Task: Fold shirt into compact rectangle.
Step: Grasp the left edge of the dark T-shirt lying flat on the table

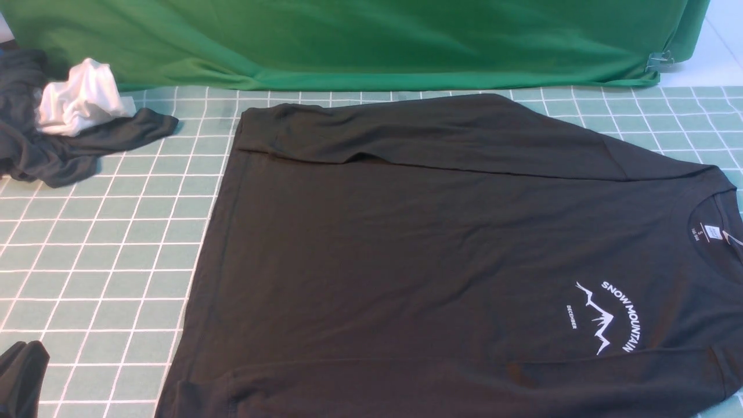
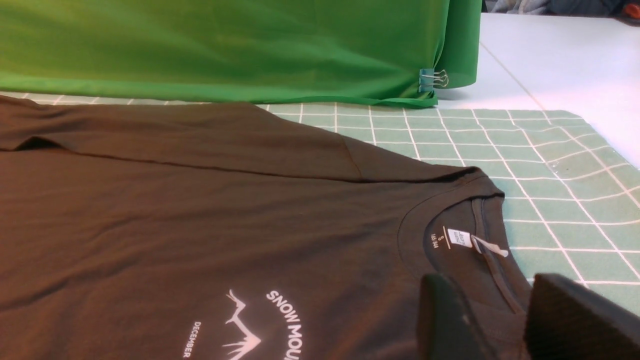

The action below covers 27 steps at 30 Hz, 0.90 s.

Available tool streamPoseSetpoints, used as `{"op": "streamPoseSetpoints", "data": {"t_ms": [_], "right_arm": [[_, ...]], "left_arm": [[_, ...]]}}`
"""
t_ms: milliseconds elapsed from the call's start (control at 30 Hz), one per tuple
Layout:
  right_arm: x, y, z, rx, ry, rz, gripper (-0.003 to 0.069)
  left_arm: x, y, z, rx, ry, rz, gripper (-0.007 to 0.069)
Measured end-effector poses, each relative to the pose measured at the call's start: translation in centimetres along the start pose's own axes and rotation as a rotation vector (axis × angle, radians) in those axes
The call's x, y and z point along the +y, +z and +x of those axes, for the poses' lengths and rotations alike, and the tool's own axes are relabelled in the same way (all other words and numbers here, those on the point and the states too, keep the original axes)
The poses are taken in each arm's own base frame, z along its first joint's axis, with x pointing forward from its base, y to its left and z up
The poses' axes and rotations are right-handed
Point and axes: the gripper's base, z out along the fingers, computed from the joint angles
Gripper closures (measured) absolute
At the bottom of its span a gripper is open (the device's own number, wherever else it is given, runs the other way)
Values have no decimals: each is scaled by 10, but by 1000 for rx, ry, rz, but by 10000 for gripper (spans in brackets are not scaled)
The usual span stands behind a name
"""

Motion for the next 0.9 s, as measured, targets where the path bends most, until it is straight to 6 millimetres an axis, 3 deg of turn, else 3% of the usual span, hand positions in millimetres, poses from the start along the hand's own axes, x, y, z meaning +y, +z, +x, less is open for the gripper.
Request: {"op": "streamPoseSetpoints", "data": {"t_ms": [433, 467, 533, 567, 600, 633, 667, 900], "right_arm": [[0, 0, -1, -16, 24, -5, 420], [2, 0, -4, -39, 152, -21, 417], [4, 0, -6, -60, 463, -55, 415], [4, 0, -7, -62, 492, -58, 415], [5, 0, -7, -59, 713, -77, 415], [5, 0, -7, -60, 731, -79, 415], [5, 0, -8, -56, 829, -86, 415], [5, -1, -9, -71, 933, -98, 415]], "left_arm": [[0, 0, -7, -74, 16, -3, 608], [-1, -1, -11, -117, -86, 12, 608], [-2, -1, -14, -148, -471, 62, 608], [-2, -1, -14, -147, -493, 65, 608], [-4, -1, -14, -129, -837, 108, 608], [-4, -1, -14, -127, -854, 111, 608], [-5, -1, -14, -111, -1026, 133, 608], [-8, -1, -12, -62, -1246, 161, 608]]}}
